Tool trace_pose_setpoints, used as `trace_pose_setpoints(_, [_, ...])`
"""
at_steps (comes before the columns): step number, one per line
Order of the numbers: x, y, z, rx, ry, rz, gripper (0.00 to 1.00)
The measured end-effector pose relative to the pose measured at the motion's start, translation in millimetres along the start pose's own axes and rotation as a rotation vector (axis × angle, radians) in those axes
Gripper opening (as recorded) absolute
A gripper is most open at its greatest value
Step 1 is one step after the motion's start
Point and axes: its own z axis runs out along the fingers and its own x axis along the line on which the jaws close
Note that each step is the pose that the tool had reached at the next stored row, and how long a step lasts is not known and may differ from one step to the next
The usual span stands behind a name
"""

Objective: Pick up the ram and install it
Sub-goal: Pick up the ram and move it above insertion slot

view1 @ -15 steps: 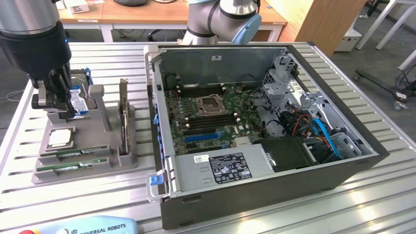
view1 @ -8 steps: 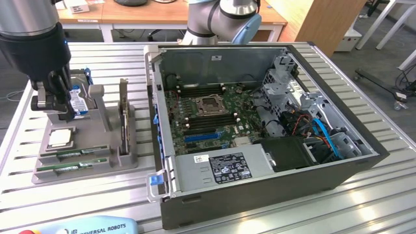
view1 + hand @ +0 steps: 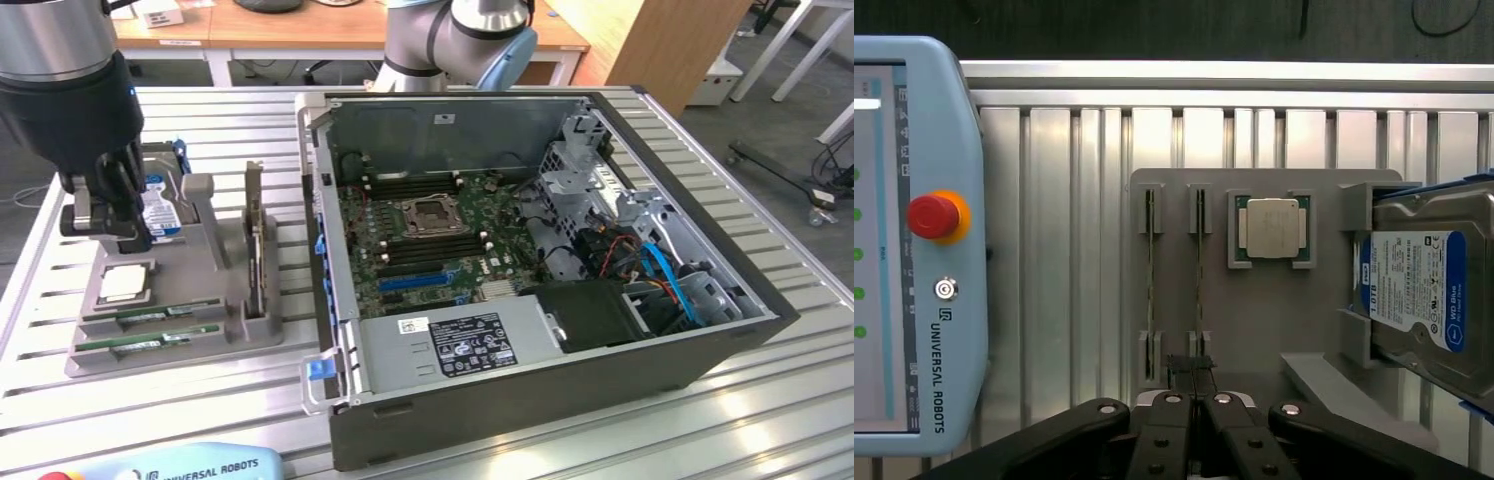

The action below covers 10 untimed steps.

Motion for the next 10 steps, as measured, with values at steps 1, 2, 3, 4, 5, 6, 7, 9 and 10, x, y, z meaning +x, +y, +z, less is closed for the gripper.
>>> trace_pose_setpoints(1, [1.0,0.0,0.0,0.0,0.0,0.0,0.1])
trace_pose_setpoints(2, [1.9,0.0,0.0,0.0,0.0,0.0,0.1])
trace_pose_setpoints(3, [2.7,0.0,0.0,0.0,0.0,0.0,0.1])
trace_pose_setpoints(4, [3.0,0.0,0.0,-0.0001,0.0,0.0,0.1])
trace_pose_setpoints(5, [3.0,0.0,0.0,-0.0001,0.0,0.0,0.1])
trace_pose_setpoints(6, [3.0,0.0,0.0,0.0,0.0,0.0,0.1])
trace_pose_setpoints(7, [3.0,0.0,0.0,0.0,0.0,0.0,0.1])
trace_pose_setpoints(9, [3.1,0.0,0.1,0.0,-0.0001,0.0,0.1])
trace_pose_setpoints(10, [3.1,0.0,0.3,0.0,-0.0001,0.0,0.1])
